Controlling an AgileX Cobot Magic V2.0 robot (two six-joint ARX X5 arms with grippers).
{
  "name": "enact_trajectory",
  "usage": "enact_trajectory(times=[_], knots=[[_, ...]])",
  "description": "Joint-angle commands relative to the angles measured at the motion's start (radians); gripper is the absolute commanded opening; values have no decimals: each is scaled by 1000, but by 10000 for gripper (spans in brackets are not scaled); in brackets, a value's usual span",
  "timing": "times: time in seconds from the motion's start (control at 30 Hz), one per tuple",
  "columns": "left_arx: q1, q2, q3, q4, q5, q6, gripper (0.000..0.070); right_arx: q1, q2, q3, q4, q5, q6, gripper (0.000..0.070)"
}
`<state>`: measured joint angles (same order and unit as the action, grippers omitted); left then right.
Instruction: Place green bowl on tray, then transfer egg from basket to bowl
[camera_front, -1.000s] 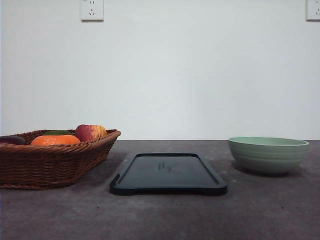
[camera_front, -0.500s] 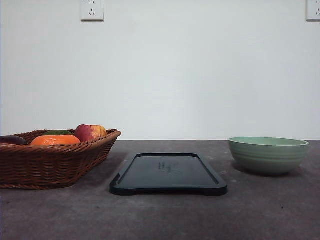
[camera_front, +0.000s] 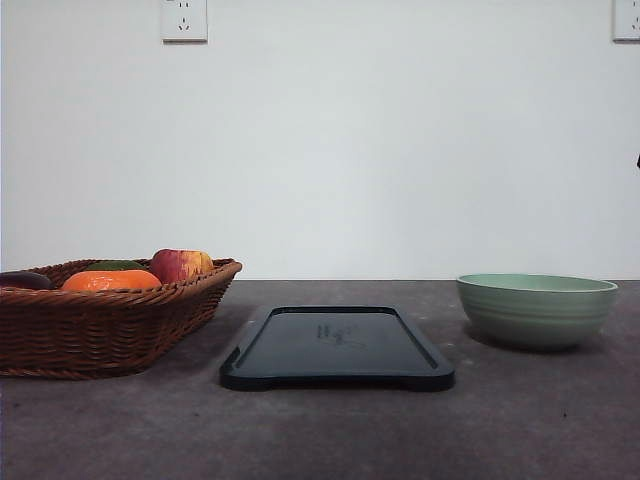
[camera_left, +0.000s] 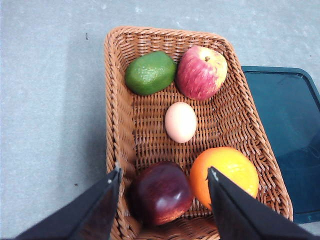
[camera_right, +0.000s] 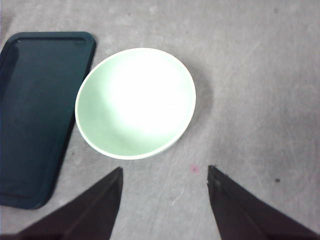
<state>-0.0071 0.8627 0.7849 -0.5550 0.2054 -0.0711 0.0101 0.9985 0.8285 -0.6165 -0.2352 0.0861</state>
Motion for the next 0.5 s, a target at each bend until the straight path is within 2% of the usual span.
enact_trajectory(times=[0.0,0.27,0.47], knots=[[-1,6,22,6,2,3,348,-2,42,57,-41,0,18,335],[-1,6,22,7,2,-1,348,-2,281,309,-252,0,-25,334],[-1,6,22,3,2,-1,348,-2,457,437,-289,1,-54,334]])
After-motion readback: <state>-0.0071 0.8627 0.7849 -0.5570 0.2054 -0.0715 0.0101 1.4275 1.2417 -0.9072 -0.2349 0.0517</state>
